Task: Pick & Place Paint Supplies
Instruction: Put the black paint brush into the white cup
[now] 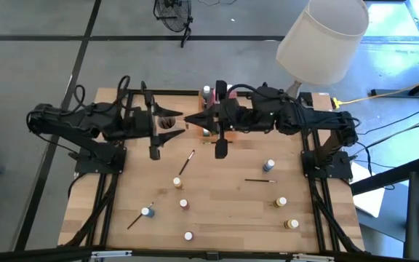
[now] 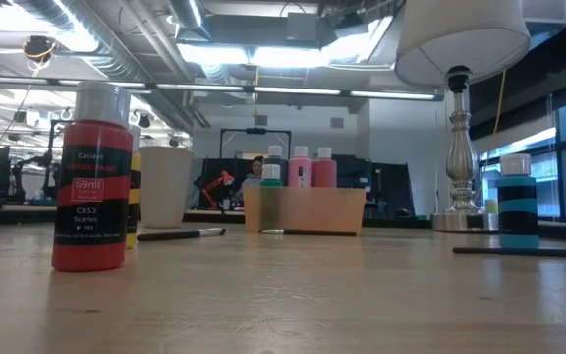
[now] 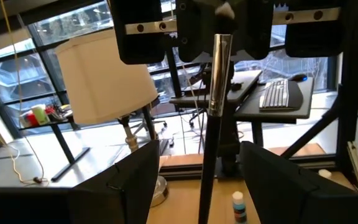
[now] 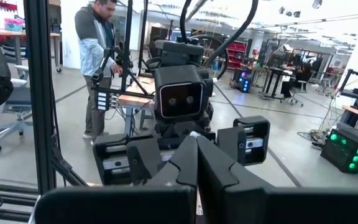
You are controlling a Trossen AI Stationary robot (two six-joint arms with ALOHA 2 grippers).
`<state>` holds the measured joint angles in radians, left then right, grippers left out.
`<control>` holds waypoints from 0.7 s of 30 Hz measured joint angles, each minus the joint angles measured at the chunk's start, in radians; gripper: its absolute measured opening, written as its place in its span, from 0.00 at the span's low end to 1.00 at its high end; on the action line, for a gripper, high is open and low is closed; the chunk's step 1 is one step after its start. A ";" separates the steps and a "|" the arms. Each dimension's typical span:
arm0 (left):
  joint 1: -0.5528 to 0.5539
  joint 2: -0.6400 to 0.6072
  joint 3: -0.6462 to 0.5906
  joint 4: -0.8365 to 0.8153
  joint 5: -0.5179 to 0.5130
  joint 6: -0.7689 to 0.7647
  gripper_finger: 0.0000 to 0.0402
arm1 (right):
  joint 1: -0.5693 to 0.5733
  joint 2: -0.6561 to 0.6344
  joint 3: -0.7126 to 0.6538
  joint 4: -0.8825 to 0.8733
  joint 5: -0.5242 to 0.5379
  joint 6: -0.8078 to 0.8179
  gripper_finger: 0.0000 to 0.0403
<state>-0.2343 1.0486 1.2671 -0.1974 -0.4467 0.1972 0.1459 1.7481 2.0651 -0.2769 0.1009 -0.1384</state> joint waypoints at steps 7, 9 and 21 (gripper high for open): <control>0.009 0.020 0.000 0.039 0.036 0.049 0.55 | 0.000 0.000 0.000 0.000 0.000 0.000 0.00; 0.008 0.032 0.000 0.066 0.056 0.061 0.55 | -0.001 0.000 0.000 -0.001 0.000 0.000 0.00; 0.008 0.057 0.000 0.071 0.070 0.121 0.54 | 0.000 0.000 0.000 -0.008 0.003 0.016 0.00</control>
<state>-0.2260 1.1057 1.2671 -0.1267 -0.3771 0.3178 0.1463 1.7477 2.0651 -0.2847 0.1040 -0.1227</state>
